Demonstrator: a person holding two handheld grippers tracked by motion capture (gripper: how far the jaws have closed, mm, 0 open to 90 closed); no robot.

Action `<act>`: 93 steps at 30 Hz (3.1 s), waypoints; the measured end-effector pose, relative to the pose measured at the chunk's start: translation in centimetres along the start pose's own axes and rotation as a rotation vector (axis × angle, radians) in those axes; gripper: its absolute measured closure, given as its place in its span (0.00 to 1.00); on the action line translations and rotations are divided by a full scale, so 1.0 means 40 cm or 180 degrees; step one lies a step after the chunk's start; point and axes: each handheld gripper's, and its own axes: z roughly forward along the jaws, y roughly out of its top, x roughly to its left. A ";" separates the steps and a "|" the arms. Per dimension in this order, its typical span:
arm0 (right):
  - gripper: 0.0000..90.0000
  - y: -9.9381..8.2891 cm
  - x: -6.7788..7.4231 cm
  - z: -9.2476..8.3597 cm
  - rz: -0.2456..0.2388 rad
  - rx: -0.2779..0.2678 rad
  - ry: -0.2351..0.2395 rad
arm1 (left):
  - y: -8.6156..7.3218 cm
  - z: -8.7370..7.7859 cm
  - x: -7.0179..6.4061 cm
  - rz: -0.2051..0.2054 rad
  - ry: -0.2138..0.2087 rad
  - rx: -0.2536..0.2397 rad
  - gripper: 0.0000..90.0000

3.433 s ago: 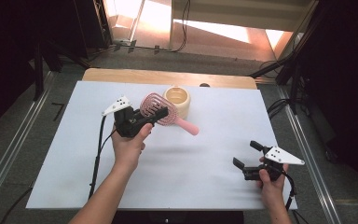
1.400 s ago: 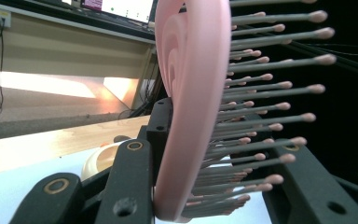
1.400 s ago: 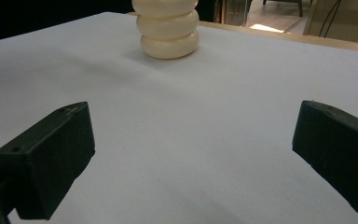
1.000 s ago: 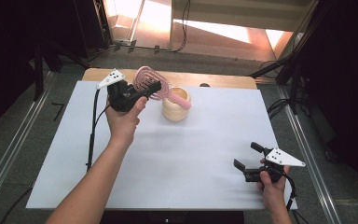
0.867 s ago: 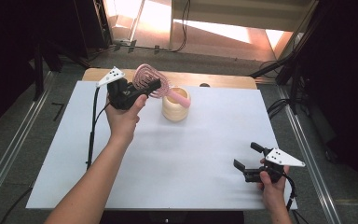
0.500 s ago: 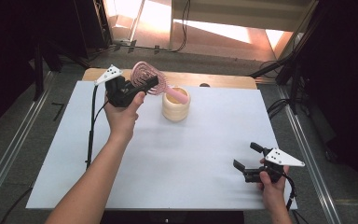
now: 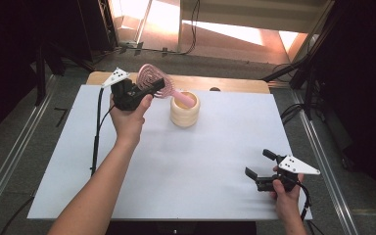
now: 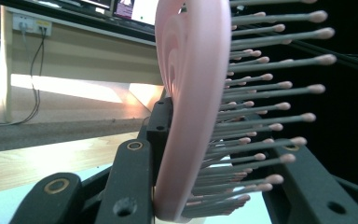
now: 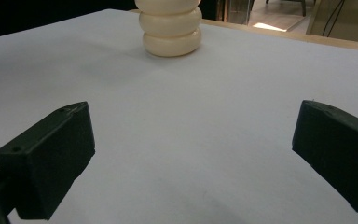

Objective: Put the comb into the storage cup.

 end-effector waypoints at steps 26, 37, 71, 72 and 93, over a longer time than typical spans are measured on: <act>0.00 0.000 -0.001 0.000 0.0001 -0.0017 -0.0006 | -0.045 0.065 0.007 0.0110 0.0267 0.0186 0.73; 0.00 0.000 -0.001 0.001 0.0000 -0.0017 -0.0002 | -0.069 0.096 0.005 0.0144 0.0320 0.0303 0.73; 0.00 -0.002 -0.003 0.001 0.0038 -0.0022 -0.0008 | -0.119 0.160 0.005 0.0146 0.0393 0.0570 0.57; 0.00 -0.002 -0.003 0.001 0.0039 -0.0022 -0.0008 | -0.118 0.159 0.007 0.0121 0.0383 0.0581 0.51; 0.00 -0.002 -0.002 0.002 0.0029 -0.0023 -0.0010 | -0.135 0.091 0.012 0.0193 0.0179 0.0457 0.00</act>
